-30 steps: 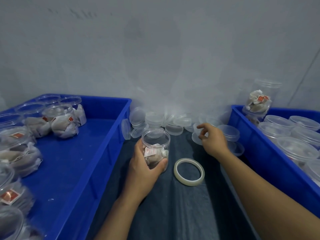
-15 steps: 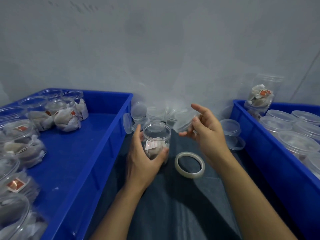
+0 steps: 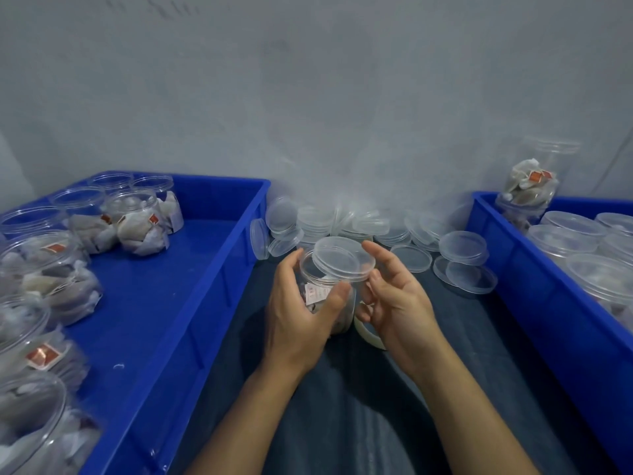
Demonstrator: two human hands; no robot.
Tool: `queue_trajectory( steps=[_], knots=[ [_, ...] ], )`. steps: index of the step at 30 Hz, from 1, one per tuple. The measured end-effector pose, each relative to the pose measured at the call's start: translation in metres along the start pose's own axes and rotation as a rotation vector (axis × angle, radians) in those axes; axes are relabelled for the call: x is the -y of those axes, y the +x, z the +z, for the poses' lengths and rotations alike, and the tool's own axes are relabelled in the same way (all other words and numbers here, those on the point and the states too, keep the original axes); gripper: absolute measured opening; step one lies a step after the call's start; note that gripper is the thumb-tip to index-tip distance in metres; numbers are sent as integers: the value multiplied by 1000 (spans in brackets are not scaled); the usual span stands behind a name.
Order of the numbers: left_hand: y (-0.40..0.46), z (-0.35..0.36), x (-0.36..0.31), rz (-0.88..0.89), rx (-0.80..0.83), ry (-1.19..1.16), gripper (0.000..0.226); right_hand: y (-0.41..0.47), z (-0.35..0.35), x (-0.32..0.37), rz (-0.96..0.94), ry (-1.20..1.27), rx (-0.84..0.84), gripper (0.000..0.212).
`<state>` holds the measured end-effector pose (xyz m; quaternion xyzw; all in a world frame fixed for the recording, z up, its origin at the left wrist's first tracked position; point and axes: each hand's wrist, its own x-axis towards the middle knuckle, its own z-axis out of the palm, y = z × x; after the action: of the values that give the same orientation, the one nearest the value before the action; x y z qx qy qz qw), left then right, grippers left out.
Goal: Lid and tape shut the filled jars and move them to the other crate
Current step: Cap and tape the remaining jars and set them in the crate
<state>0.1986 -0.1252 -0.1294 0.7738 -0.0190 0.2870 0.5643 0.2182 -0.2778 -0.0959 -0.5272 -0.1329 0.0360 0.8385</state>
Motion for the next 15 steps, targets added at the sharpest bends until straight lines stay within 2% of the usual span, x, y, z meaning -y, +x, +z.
queue_trajectory(
  steps=[5,11,15],
  knots=[
    [1,2,-2,1,-25,-25,86,-1,-4,2,-62,-248,0,39],
    [1,3,-3,34,-11,-28,70,-3,-1,0,-147,-518,-20,29],
    [1,3,-3,30,-15,-46,68,-5,0,-5,-210,-615,-41,32]
  ],
)
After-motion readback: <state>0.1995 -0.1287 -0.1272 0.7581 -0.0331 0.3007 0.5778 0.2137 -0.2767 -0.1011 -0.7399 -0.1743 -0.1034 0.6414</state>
